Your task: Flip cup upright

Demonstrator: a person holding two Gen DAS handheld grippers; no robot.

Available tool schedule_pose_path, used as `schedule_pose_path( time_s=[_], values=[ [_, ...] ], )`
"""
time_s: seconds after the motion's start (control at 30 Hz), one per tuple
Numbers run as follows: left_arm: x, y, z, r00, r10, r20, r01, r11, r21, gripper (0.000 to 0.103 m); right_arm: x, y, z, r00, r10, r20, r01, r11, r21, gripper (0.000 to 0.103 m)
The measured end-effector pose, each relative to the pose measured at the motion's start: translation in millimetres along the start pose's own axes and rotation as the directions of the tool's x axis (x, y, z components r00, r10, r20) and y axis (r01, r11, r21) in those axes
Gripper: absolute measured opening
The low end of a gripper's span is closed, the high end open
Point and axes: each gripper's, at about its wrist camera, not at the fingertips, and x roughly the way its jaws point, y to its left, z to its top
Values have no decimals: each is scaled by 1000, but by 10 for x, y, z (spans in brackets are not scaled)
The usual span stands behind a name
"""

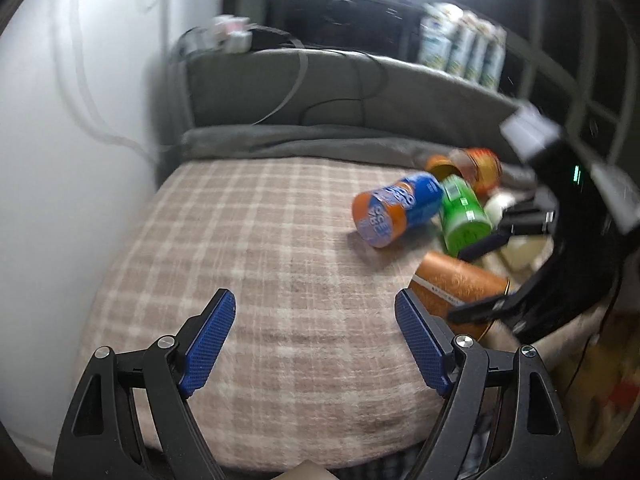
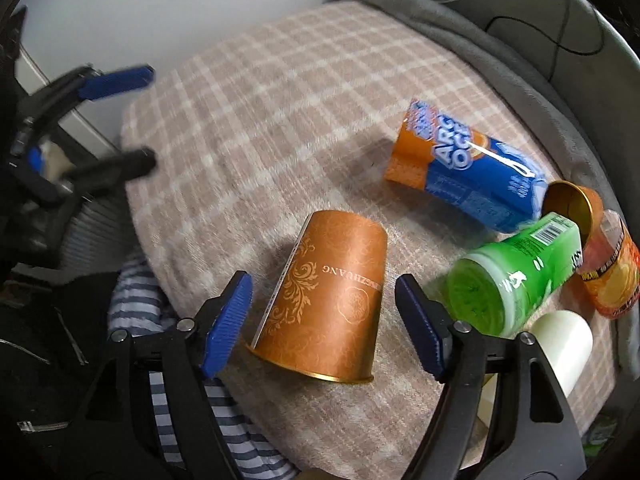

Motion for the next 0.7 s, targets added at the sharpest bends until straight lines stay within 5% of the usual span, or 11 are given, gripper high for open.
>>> schedule_pose_path(
  time_s=[0.2,0.4,0.5,0.6,0.7],
  values=[
    [37,-255,127,998,-62,-12,63,961,270,82,-315,-236,-299,992,21,126,-41,987,157,77],
    [172,-547,181,983,-174,-64,182,838,514,80,-513,-365,-694,979,-23,203,-39,954,297,77],
    [199,-690,136,973,-202,-108,222,723,654,79,-574,-419,-890,972,-24,233,-66,926,372,77],
    [195,-846,72,966,-209,-152,246,561,791,79,-620,-457,-1037,965,-30,261,-85,904,419,77],
    [208,-966,9,964,-197,-176,247,430,868,79,-664,-549,-1182,957,-27,287,-119,869,480,77]
  ],
)
